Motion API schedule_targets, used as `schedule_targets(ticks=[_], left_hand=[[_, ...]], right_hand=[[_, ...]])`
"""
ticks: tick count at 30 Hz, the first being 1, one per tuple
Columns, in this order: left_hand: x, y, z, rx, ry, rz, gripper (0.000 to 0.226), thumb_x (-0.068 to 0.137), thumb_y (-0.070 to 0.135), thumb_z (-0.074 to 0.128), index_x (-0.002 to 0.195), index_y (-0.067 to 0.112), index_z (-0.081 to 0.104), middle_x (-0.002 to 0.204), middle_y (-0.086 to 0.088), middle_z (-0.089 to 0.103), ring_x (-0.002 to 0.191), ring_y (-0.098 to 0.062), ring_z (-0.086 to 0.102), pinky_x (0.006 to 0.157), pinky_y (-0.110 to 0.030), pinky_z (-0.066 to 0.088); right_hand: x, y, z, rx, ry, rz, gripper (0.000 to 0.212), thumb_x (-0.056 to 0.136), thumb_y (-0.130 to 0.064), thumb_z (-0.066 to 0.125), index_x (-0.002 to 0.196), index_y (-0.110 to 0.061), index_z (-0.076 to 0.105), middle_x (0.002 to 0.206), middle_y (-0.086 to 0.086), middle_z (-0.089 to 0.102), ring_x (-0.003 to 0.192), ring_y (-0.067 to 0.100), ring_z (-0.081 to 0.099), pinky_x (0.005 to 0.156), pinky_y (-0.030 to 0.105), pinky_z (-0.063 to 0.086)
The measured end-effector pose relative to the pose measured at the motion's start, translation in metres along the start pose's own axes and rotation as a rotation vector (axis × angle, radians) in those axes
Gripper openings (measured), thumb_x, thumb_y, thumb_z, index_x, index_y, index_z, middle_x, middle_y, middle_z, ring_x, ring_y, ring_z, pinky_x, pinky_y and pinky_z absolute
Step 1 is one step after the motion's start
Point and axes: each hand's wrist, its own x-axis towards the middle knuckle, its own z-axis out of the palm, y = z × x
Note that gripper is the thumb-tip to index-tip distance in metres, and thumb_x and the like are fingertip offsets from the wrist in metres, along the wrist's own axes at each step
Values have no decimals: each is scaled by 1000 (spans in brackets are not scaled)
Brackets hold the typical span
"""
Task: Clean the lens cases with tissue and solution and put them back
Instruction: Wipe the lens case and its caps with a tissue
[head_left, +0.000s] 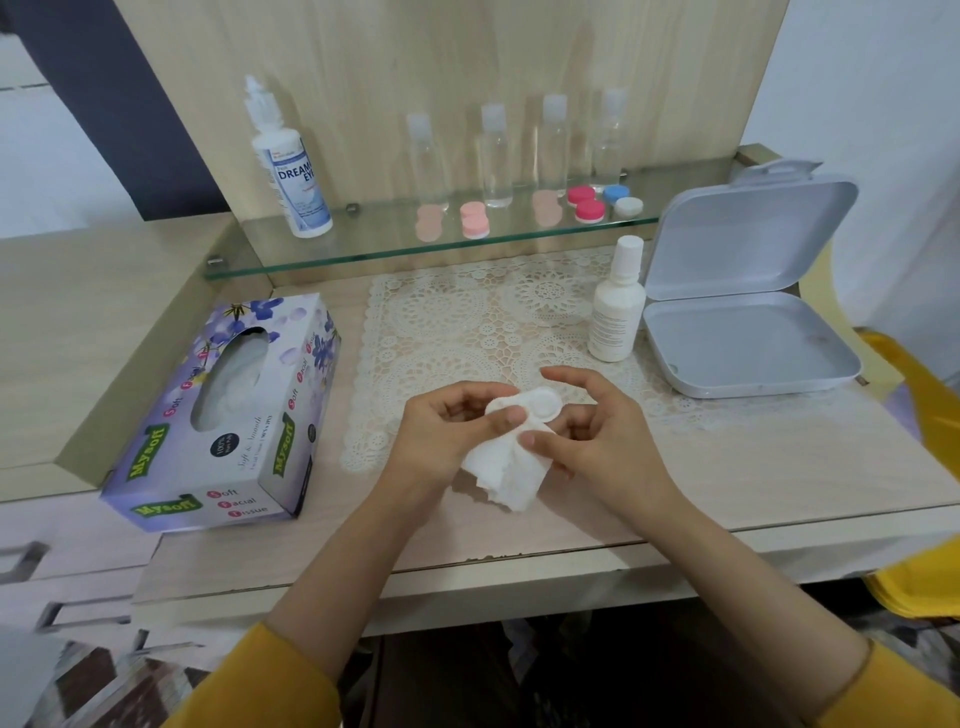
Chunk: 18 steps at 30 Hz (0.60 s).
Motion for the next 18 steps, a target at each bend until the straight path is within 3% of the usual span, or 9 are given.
schedule_targets(ticks=[5,7,10,12,13,15,16,18], left_hand=[[6,-2,-9,-140,30,8,24,64,18,67,86,8,68,79,-4,69,75,-13,66,64,-18,53],[9,-4,-13,-155,49,3,17,71,8,66,88,8,68,85,-7,68,80,-15,64,67,-17,53],[8,-6,-15,-160,41,1,15,75,5,64,88,9,70,88,-5,70,86,-17,65,69,-18,53],[7,-8,-13,-162,34,2,16,77,4,63,91,8,69,92,-6,71,91,-19,66,71,-18,53],[7,-8,-12,-163,29,5,16,79,4,62,93,7,69,93,-7,71,93,-19,66,72,-19,53],[6,-9,-9,-165,21,9,16,80,4,60,95,6,68,94,-8,71,95,-19,66,74,-20,54],[5,-10,-8,-161,17,12,16,81,4,60,95,6,68,96,-8,71,96,-19,66,75,-20,54],[4,-10,-6,-146,8,16,16,83,4,57,96,7,67,99,-9,70,97,-19,66,77,-20,53]], right_hand=[[-2,-4,-11,-37,15,-21,37,77,6,65,107,-15,60,61,-4,58,50,1,46,58,15,40],[-3,-6,-19,-63,37,-12,24,82,5,58,89,-17,66,70,-3,60,59,0,50,59,14,39],[-4,-10,-25,-33,83,34,29,87,2,49,64,-14,58,67,0,55,60,4,48,57,16,37],[-5,-15,-28,53,129,72,25,89,3,41,67,2,51,63,12,44,51,9,45,50,18,37],[-5,-15,-29,85,148,80,22,90,3,39,75,13,51,68,26,40,52,20,47,46,20,39],[-6,-15,-31,102,200,70,28,93,1,36,94,27,45,86,38,41,75,35,43,56,31,40],[-6,-16,-31,97,200,57,29,93,0,35,94,27,45,83,37,39,73,34,43,56,30,39],[-7,-20,-29,73,158,44,25,92,1,33,82,21,46,71,19,36,53,11,48,46,17,32]])
